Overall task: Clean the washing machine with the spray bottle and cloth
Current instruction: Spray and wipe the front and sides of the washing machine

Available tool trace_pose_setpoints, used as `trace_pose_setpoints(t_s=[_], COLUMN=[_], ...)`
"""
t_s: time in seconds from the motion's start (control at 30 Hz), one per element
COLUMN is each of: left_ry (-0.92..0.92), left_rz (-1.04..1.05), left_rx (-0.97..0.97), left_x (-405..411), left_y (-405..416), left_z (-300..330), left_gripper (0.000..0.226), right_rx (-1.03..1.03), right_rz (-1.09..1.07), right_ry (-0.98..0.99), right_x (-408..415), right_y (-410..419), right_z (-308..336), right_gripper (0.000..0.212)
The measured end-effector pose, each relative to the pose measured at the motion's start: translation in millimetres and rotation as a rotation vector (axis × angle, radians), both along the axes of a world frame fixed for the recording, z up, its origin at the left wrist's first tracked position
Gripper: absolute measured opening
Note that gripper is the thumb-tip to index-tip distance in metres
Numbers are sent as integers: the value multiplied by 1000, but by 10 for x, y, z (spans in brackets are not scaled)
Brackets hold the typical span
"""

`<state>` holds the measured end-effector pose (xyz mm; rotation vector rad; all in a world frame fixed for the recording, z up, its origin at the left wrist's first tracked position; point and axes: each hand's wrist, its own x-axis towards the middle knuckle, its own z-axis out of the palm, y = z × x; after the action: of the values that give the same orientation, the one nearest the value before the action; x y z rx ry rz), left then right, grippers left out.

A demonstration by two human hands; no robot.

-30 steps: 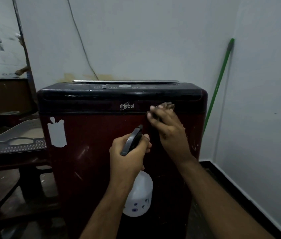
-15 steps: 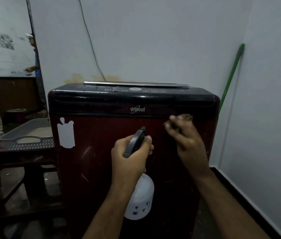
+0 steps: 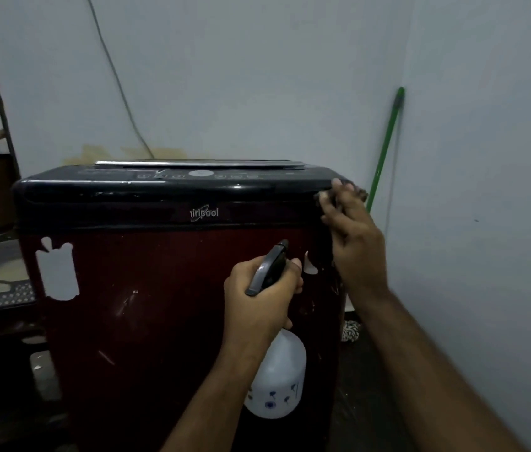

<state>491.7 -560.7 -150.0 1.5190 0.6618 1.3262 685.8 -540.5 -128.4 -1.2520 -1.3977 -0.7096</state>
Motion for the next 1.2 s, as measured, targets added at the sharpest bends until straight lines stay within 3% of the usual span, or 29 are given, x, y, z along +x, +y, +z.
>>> trace_pose_setpoints(t_s=[0.1, 0.2, 0.27, 0.4, 0.63, 0.83, 0.97, 1.1, 1.2], left_ry=[0, -12, -11, -19, -29, -25, -44, -39, -43], left_rz=[-9, 11, 32, 114, 152, 230, 271, 296, 323], left_rx=[-1, 14, 15, 12, -2, 45, 35, 31, 29], left_x=[32, -23, -84, -225, -437, -682, -841, -972, -1093], left_y=[-4, 40, 75, 160, 264, 395, 442, 436, 413], left_z=[19, 20, 23, -5, -53, -81, -73, -115, -156], left_gripper=[25, 21, 24, 29, 25, 31, 28, 31, 32], right_rx=[-29, -107, -64, 69, -33, 138, 125, 54, 116], right_rz=[39, 43, 21, 43, 128, 113, 148, 146, 184], right_ry=[-206, -399, -358, -48, -415, -177, -300, -423, -238], right_x=[-190, -254, -165, -438, -740, -1075, -1373, -1115, -1176], right_y=[151, 169, 94, 280, 444, 679, 817, 689, 767], right_z=[131, -248, -399, -177, -218, -5, -30, -55, 145], right_gripper=[52, 53, 56, 57, 50, 55, 50, 53, 50])
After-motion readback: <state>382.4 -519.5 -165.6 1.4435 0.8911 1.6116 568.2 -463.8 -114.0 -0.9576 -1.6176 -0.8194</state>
